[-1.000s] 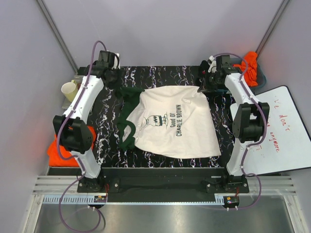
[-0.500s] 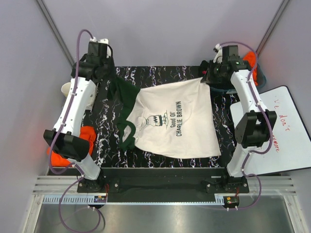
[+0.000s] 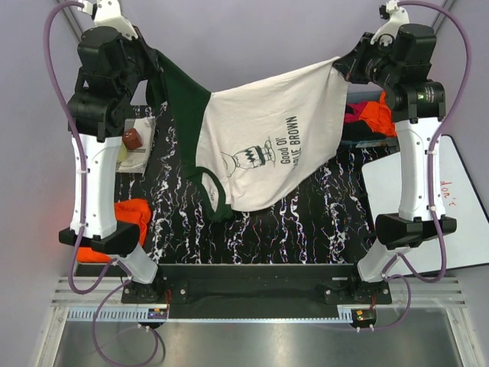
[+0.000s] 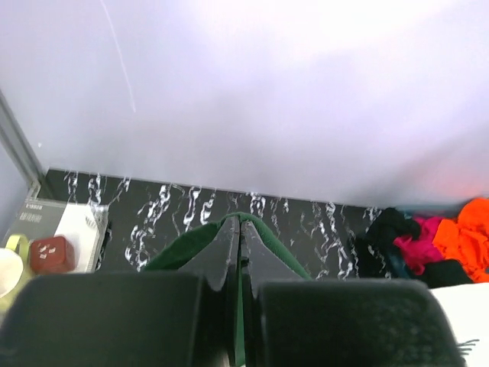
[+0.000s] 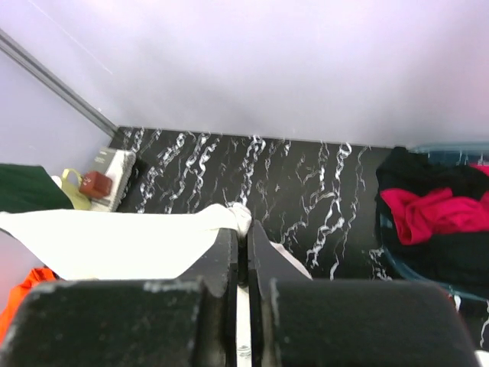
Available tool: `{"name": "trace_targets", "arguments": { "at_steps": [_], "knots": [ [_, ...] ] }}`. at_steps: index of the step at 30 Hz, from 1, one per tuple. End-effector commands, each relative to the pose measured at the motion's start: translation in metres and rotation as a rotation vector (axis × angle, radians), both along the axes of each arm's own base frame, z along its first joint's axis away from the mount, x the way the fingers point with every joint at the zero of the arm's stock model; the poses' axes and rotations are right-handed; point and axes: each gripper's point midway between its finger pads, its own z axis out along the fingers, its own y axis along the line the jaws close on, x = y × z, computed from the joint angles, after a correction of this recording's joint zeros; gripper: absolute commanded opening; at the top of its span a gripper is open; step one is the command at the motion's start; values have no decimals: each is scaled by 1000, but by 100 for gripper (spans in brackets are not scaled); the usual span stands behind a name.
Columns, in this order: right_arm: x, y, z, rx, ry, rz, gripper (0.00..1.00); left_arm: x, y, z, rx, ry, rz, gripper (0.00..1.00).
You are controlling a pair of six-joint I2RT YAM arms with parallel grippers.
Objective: Fold and stack the t-shirts
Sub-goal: Flatten the tshirt out
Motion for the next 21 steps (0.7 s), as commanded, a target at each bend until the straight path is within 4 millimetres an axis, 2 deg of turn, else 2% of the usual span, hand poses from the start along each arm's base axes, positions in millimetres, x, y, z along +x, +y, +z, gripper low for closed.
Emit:
{"name": "trace_targets", "arguments": {
  "at_steps": [1,6,9,14,21],
  "knots": [
    [-21,3,57,31,-146,8,0,-35,2,76,-38,-247,-29,0],
    [-63,-2,110,48,-287,3,0,-75,-9,122,-70,-408,-109,0],
    [-88,-10,134,54,-360,-29,0,-96,-4,144,-92,-478,-111,0],
    [-115,-15,156,64,-426,-42,0,-125,0,166,-112,-552,-128,0],
    [-169,-21,187,82,-534,-44,0,-164,-3,186,-117,-635,-187,0]
  ]
}}
